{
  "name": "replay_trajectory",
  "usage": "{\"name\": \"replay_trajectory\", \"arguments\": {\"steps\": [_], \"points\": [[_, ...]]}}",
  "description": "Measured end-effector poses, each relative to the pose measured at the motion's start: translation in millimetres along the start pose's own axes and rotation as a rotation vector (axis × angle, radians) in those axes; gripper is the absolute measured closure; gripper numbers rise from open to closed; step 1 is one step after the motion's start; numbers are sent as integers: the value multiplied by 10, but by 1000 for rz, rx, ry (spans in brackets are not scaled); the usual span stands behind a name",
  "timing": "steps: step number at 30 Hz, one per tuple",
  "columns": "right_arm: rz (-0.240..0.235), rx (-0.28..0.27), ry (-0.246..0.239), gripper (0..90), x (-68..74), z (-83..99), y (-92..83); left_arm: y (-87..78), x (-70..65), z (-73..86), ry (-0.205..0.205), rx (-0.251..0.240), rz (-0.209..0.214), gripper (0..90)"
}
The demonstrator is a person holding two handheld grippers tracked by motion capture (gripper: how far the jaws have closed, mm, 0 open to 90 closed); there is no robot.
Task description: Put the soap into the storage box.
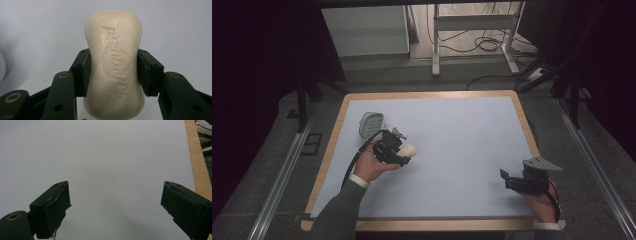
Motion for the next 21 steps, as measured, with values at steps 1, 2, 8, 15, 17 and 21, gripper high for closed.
{"name": "replay_trajectory", "arguments": {"steps": [1,2,8,15,17,21], "points": [[-1,-1,0,83,2,-1,-2,-10,7,-2,-1,-1,-1,496],[0,1,0,83,4,-2,-3,-23,14,-5,-3,-4,1,496],[-1,3,-2,83,9,0,0,-92,62,-30,-8,-19,-11,496],[0,3,-2,84,3,4,2,-162,166,-67,-23,-33,-35,496],[0,4,-3,84,4,5,3,-180,194,-75,-27,-33,-42,496],[0,7,-3,84,5,9,8,-212,236,-87,-32,-35,-45,496]]}}
Point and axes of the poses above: each handheld gripper's, and its own axes: y roughly forward along the jaws, z roughly out of its underside, x roughly to its left, the point moved 8 cm from there along y, roughly forward along the jaws, and after that the axes turned 3 degrees about -x, right-handed, at the moved point
